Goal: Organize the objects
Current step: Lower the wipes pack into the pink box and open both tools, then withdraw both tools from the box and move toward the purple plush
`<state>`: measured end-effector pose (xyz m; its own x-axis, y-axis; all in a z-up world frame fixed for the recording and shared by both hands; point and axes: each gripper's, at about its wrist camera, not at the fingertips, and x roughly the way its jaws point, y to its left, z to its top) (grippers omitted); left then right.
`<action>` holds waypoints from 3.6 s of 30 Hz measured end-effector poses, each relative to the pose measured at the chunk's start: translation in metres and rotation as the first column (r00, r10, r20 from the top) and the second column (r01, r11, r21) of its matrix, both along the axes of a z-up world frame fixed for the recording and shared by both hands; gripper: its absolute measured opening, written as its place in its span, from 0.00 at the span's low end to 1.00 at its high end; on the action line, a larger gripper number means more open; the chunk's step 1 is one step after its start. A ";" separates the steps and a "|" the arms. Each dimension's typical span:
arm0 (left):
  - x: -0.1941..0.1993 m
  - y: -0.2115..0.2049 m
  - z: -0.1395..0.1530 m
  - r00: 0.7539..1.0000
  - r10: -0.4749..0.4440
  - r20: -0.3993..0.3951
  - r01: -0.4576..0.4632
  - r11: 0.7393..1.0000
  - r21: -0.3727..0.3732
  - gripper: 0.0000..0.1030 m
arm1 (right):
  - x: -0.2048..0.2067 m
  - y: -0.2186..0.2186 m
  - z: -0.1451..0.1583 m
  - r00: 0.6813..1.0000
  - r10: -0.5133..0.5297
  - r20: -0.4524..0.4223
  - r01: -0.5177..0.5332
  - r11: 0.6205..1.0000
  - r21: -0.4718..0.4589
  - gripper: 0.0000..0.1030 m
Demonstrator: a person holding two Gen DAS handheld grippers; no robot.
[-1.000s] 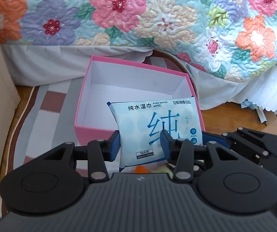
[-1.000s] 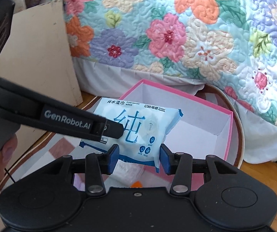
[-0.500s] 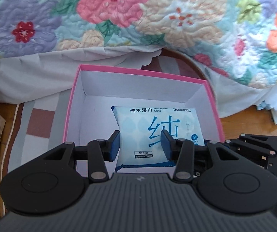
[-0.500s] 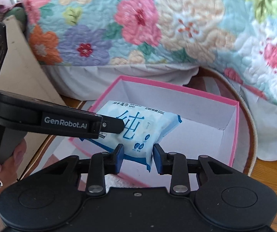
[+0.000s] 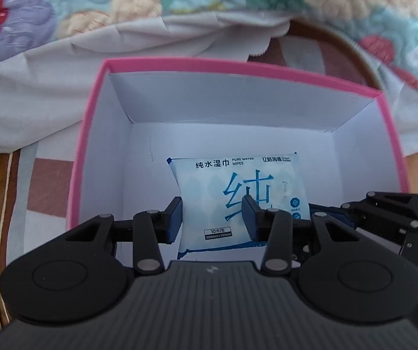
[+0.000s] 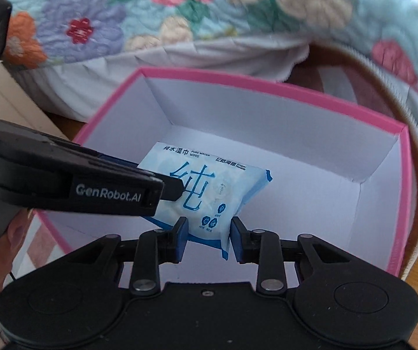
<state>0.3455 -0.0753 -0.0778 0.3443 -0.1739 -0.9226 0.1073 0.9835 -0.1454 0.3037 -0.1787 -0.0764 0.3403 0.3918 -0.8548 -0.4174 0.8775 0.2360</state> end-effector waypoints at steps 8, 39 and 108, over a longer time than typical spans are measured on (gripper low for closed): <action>0.008 -0.003 -0.021 1.000 -0.019 -0.025 0.019 1.000 0.019 0.36 | 0.014 0.003 -0.016 0.999 -0.017 -0.038 0.016 0.999 -0.028 0.28; -0.003 0.010 -0.003 0.995 0.041 0.096 -0.039 0.999 -0.025 0.35 | 0.019 0.020 -0.010 1.000 -0.017 0.014 0.018 0.999 -0.048 0.35; -0.245 0.090 0.116 0.994 -0.110 0.025 0.107 0.991 0.084 0.90 | -0.226 0.015 0.145 0.922 0.333 0.196 -0.334 0.942 -0.029 0.90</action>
